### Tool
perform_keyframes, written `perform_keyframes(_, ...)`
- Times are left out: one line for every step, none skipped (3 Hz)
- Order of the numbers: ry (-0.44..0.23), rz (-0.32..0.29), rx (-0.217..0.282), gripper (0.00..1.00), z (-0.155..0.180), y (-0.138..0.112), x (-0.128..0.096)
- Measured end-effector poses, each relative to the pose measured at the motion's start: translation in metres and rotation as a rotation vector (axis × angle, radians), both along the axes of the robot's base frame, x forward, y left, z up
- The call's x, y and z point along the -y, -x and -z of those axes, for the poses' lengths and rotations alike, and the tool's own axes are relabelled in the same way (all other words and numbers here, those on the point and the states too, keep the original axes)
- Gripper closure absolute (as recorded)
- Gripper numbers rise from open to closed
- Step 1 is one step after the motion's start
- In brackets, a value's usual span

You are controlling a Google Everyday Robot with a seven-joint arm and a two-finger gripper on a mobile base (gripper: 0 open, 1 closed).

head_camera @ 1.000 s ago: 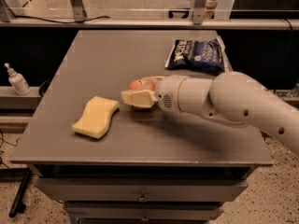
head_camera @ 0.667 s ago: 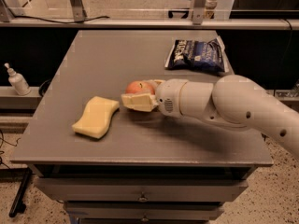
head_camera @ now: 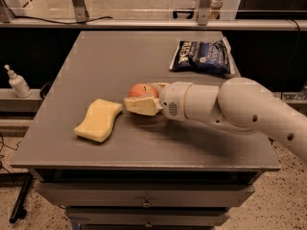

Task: Move apple near sponge

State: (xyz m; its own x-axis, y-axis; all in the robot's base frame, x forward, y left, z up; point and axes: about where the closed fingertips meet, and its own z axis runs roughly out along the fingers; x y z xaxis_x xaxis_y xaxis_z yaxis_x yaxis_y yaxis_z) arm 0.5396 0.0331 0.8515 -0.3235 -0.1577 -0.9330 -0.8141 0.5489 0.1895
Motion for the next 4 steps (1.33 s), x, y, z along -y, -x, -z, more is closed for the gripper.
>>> perform_keyframes(0.000, 0.000, 0.000, 0.13, 0.000, 0.000, 0.000)
perform_keyframes(-0.018, -0.075, 0.006, 0.00, -0.010, 0.019, -0.013)
perform_keyframes(-0.029, -0.139, 0.017, 0.00, -0.022, 0.034, -0.023)
perform_keyframes(-0.030, -0.183, 0.030, 0.00, -0.033, 0.043, -0.031)
